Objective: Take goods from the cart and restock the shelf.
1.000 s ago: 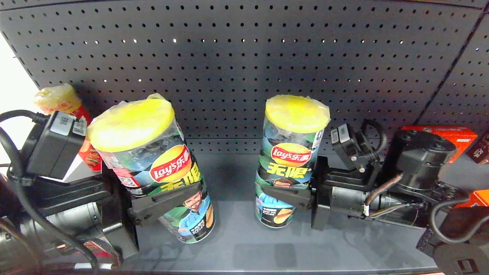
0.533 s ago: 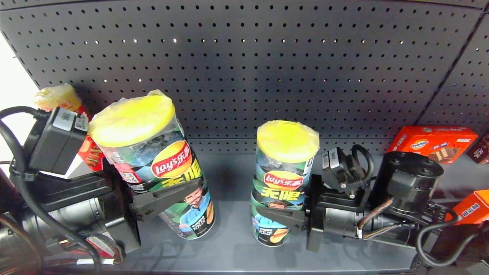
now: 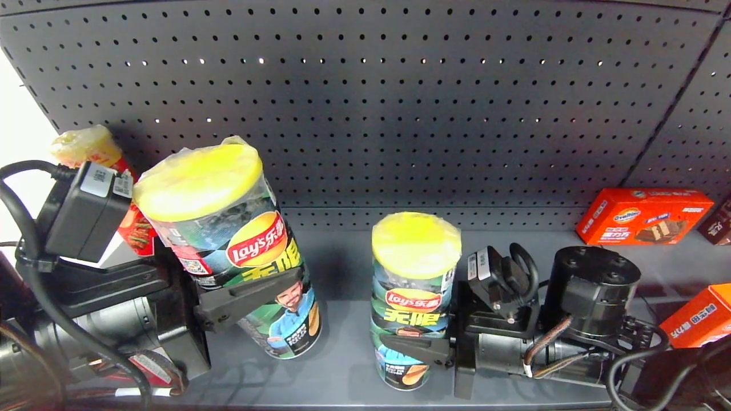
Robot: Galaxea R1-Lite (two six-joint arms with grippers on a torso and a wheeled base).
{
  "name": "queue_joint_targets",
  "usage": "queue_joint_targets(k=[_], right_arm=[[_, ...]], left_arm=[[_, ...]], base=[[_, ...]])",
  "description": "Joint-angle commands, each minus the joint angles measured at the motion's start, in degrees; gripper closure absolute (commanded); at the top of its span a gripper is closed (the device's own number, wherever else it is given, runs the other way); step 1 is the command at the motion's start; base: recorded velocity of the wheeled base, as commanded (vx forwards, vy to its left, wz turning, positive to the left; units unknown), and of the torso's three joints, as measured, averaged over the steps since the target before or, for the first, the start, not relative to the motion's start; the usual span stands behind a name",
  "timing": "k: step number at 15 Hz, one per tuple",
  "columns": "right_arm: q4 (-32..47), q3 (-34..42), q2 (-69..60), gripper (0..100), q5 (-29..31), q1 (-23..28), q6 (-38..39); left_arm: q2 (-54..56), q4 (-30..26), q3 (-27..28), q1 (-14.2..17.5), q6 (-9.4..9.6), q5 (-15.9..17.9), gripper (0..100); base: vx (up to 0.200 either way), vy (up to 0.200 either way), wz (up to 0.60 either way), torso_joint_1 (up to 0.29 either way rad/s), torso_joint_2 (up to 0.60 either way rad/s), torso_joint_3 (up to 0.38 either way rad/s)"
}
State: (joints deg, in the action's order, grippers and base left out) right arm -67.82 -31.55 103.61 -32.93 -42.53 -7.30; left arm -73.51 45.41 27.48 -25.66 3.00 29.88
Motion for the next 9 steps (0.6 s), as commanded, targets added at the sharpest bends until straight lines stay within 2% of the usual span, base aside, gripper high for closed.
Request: queue_joint_targets(k=[1, 6, 9], right_arm=[[0.1, 0.7, 0.0, 0, 0.1, 0.0, -0.3], [-1.0, 3.0, -3.7, 0, 0.9, 0.5, -0.4], [-0.7, 9.9, -15.9, 0, 2.9, 1.4, -0.3]], left_arm=[[0.1, 0.0, -0.2, 0.0, -0.01, 0.0, 100], [0.2, 0.0, -0.7, 0.0, -0.01, 0.0, 100], [0.6, 0.0, -1.1, 0.0, -0.01, 0.0, 100]], base=[[0.0, 0.0, 0.0, 0.0, 0.0, 0.0], [0.0, 0.0, 0.0, 0.0, 0.0, 0.0], [0.0, 0.0, 0.0, 0.0, 0.0, 0.0]])
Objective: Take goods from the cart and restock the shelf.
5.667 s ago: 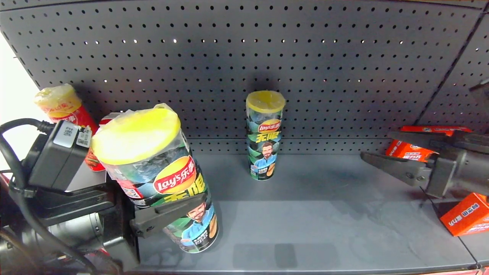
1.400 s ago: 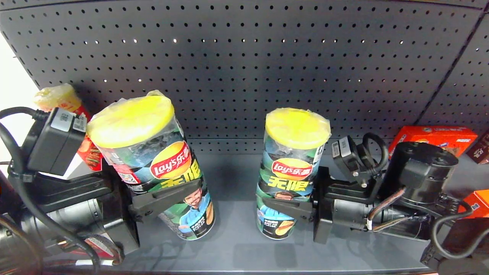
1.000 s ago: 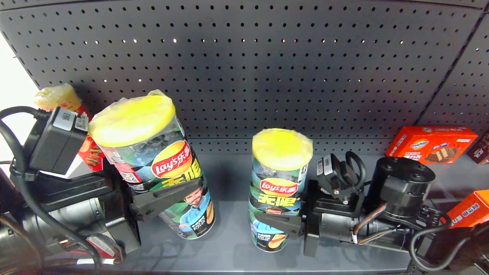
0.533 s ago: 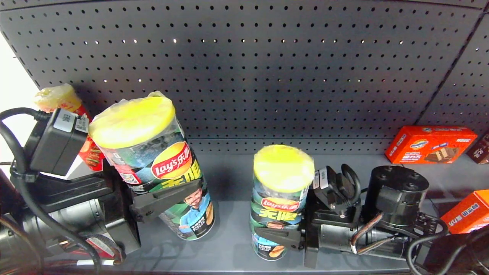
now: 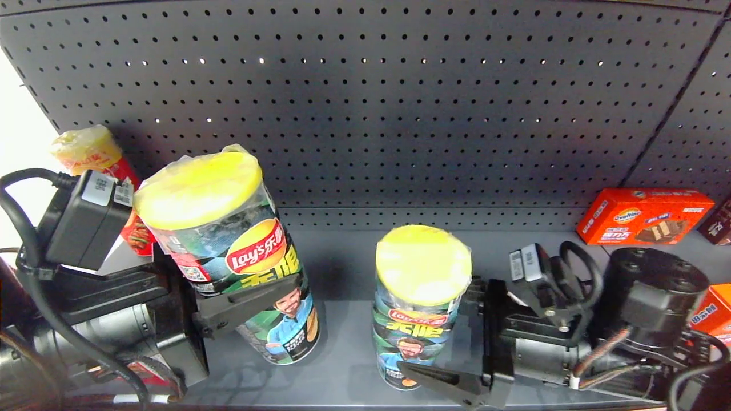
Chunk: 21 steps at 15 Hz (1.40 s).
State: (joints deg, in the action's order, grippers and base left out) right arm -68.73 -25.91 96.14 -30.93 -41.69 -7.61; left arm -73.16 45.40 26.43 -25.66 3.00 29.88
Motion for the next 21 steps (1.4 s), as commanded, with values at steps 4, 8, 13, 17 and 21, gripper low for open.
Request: queue_joint_targets(k=[4, 8, 13, 17, 21], right_arm=[[2.9, 11.5, -27.2, 0, 2.5, 8.1, 0.1], [30.5, 14.0, -56.7, 0, 6.3, 20.5, 2.5], [64.0, 14.5, -86.0, 0, 7.6, 25.7, 4.9], [64.8, 17.6, -90.2, 0, 21.4, 28.9, 6.8], [63.8, 25.9, -90.2, 0, 29.6, 28.8, 6.5]], left_arm=[[0.1, 0.0, 0.0, 0.0, -0.01, 0.0, 100], [0.1, 0.1, 0.0, -0.1, 0.08, 0.1, 100], [0.2, 0.2, -0.9, -0.7, 0.34, 0.3, 100], [-0.1, 0.1, -1.1, -0.8, 1.92, -0.3, 100], [-0.2, 0.2, -1.1, -1.2, 2.19, -0.3, 100]], base=[[0.0, 0.0, 0.0, 0.0, 0.0, 0.0], [0.0, 0.0, 0.0, 0.0, 0.0, 0.0], [0.0, 0.0, 0.0, 0.0, 0.0, 0.0], [0.0, 0.0, 0.0, 0.0, 0.0, 0.0], [0.0, 0.0, 0.0, 0.0, 0.0, 0.0]])
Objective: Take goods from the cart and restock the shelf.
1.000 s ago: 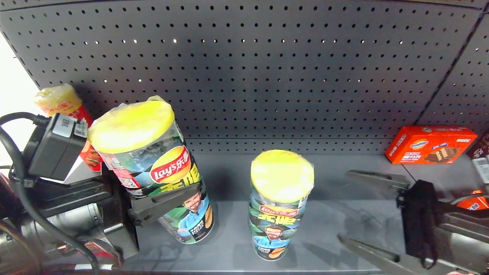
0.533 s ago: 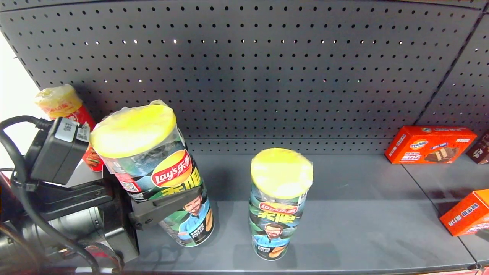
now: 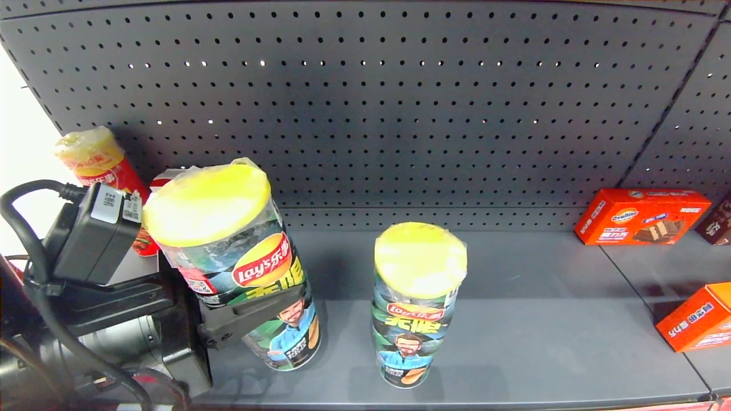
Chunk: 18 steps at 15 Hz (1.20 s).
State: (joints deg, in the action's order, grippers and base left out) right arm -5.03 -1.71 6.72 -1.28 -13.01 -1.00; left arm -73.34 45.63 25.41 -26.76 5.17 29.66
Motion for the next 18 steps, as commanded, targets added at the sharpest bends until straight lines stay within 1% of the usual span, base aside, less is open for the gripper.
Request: queue_joint_targets(k=[1, 2, 4, 6, 7, 9, 13, 14, 15, 16, 17, 18], right_arm=[[1.1, 1.7, -0.8, 0, 1.4, 0.1, -0.3], [0.7, 1.7, -0.8, 0, 1.8, 0.1, -1.9], [4.0, 1.7, -0.8, 0, -3.7, 0.1, -3.2], [4.3, 1.7, -0.8, 0, -1.8, 0.1, -1.9], [4.5, 1.7, -0.8, 0, -1.4, 0.1, 0.1], [4.6, 1.7, -0.8, 0, -1.2, 0.1, 0.3], [4.6, 1.7, -0.8, 0, -1.2, 0.1, 0.3], [4.6, 1.7, -0.8, 0, -1.2, 0.1, 0.3], [4.6, 1.7, -0.8, 0, -1.2, 0.1, 0.3], [4.6, 1.7, -0.8, 0, -1.2, 0.1, 0.3], [4.6, 1.7, -0.8, 0, -1.2, 0.1, 0.3], [4.6, 1.7, -0.8, 0, -1.2, 0.1, 0.3]], left_arm=[[-0.1, 0.2, -0.2, -0.1, 0.02, 0.0, 100], [-0.1, 0.2, -0.1, -0.2, 0.02, 0.0, 100], [-0.1, 0.3, -0.4, -1.2, -0.07, 0.2, 100], [-0.1, 0.3, -0.4, -1.5, -0.07, 0.2, 100], [0.1, 0.3, -0.4, -1.9, -0.16, 0.2, 100], [0.2, 0.2, -0.5, -2.2, -0.33, 0.3, 100], [0.1, -0.2, 0.0, -2.0, -0.6, 0.1, 100], [-0.2, -0.3, 1.0, -1.9, -0.6, 0.2, 100], [-0.9, -0.5, 2.5, -1.8, -1.04, 0.2, 100], [-2.2, -0.8, 4.0, -1.7, -1.92, 0.2, 100], [-4.3, -1.1, 7.1, -1.9, -2.88, 0.1, 100], [-4.7, -1.9, 8.3, -1.7, -3.32, 0.2, 100]], base=[[0.0, 0.0, 0.0, 0.0, 0.0, 0.0], [0.0, 0.0, 0.0, 0.0, 0.0, 0.0], [0.0, 0.0, 0.0, 0.0, 0.0, 0.0], [0.0, 0.0, 0.0, 0.0, 0.0, 0.0], [0.0, 0.0, 0.0, 0.0, 0.0, 0.0], [0.0, 0.0, 0.0, 0.0, 0.0, 0.0], [0.0, 0.0, 0.0, 0.0, 0.0, 0.0], [0.0, 0.0, 0.0, 0.0, 0.0, 0.0], [0.0, 0.0, 0.0, 0.0, 0.0, 0.0], [0.0, 0.0, 0.0, 0.0, 0.0, 0.0], [0.0, 0.0, 0.0, 0.0, 0.0, 0.0], [0.0, 0.0, 0.0, 0.0, 0.0, 0.0]])
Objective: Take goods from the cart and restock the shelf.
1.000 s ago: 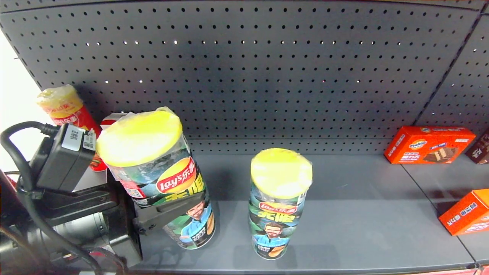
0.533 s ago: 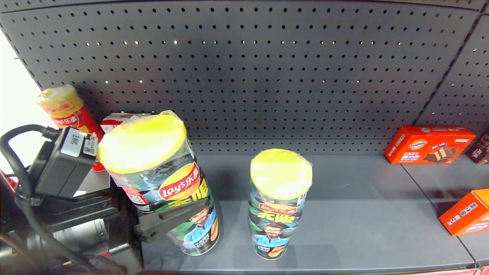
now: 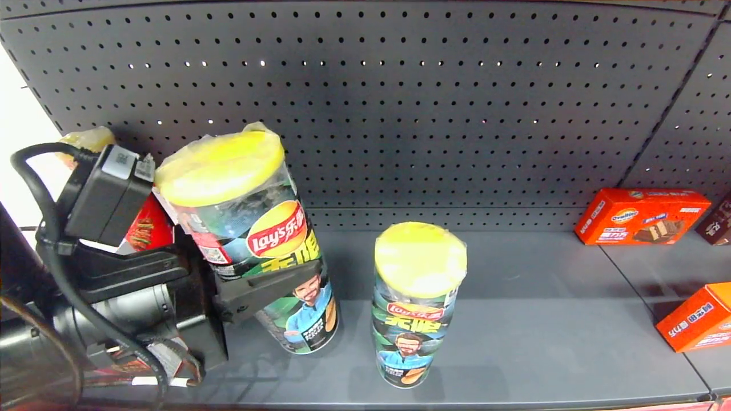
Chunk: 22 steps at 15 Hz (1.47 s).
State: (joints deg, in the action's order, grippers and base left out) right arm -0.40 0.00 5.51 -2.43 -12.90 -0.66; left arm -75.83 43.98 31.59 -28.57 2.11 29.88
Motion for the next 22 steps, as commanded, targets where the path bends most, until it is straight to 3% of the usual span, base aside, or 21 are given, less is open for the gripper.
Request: queue_joint_targets(k=[1, 3, 4, 5, 7, 8, 12, 13, 15, 16, 22], right_arm=[[0.0, 0.0, 0.4, 0, 0.0, 0.0, 0.0], [0.0, 0.0, 0.4, 0, 0.0, 0.0, 0.0], [0.0, 0.0, 0.4, 0, 0.0, 0.0, 0.0], [0.0, 0.0, 0.4, 0, 0.0, 0.0, 0.0], [0.0, 0.0, 0.4, 0, 0.0, 0.0, 0.0], [0.0, 0.0, 0.4, 0, 0.0, 0.0, 0.0], [0.0, 0.0, 0.4, 0, 0.0, 0.0, 0.0], [0.0, 0.0, 0.4, 0, 0.0, 0.0, 0.0], [0.0, 0.0, 0.4, 0, 0.0, 0.0, 0.0], [0.0, 0.0, 0.4, 0, 0.0, 0.0, 0.0], [0.0, 0.0, 0.4, 0, 0.0, 0.0, 0.0]], left_arm=[[-2.6, -1.2, 2.8, 0.0, -0.79, 0.1, 100], [-4.9, -2.0, 4.9, -0.3, -1.23, 0.4, 100], [-6.0, -2.9, 7.1, 1.2, -1.23, 1.7, 100], [-6.8, -6.4, 9.8, 2.8, -0.97, 3.3, 100], [-7.1, -13.2, 13.1, 3.2, -0.79, 6.9, 100], [-7.7, -13.9, 13.7, 4.3, -1.05, 8.4, 100], [-12.6, -14.4, 18.9, 4.8, -0.97, 8.7, 100], [-15.0, -15.6, 21.2, 4.8, 0.44, 8.5, 100], [-17.5, -16.3, 23.5, 4.9, 6.24, 8.4, 100], [-18.9, -16.9, 24.8, 4.8, 7.73, 8.3, 100], [-26.7, -16.4, 32.9, 3.7, 8.09, 5.3, 100]], base=[[0.0, 0.0, 0.0, 0.0, 0.0, 0.0], [0.0, 0.0, 0.0, 0.0, 0.0, 0.0], [0.0, 0.0, 0.0, 0.0, 0.0, 0.0], [0.0, 0.0, 0.0, 0.0, 0.0, 0.0], [0.0, 0.0, 0.0, 0.0, 0.0, 0.0], [0.0, 0.0, 0.0, 0.0, 0.0, 0.0], [0.0, 0.0, 0.0, 0.0, 0.0, 0.0], [0.0, 0.0, 0.0, 0.0, 0.0, 0.0], [0.0, 0.0, 0.0, 0.0, 0.0, 0.0], [0.0, 0.0, 0.0, 0.0, 0.0, 0.0], [0.0, 0.0, 0.0, 0.0, 0.0, 0.0]])
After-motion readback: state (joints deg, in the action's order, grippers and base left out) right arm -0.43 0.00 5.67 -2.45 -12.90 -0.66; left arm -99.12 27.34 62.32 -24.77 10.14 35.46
